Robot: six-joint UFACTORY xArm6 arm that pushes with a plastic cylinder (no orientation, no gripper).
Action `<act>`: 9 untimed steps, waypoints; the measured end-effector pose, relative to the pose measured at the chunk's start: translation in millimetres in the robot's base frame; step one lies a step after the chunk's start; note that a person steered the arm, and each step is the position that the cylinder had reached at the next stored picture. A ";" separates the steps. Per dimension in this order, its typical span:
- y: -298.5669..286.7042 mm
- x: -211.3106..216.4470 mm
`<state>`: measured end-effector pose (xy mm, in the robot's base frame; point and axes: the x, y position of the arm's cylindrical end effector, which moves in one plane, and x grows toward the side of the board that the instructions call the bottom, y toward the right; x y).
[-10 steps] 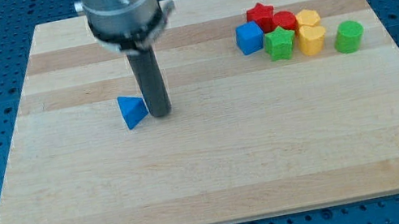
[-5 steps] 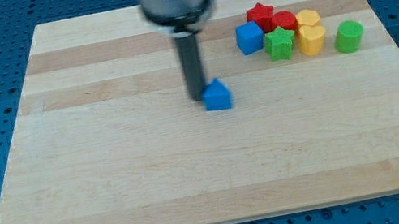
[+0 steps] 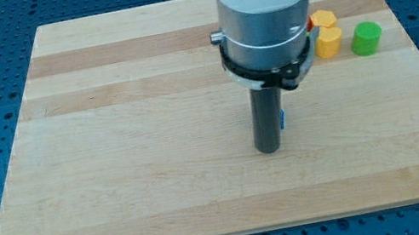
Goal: Push the blue triangle to the left of the green star
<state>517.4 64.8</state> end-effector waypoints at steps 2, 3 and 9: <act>27.2 -104.5; 20.2 -37.5; 37.4 -96.4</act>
<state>421.0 102.2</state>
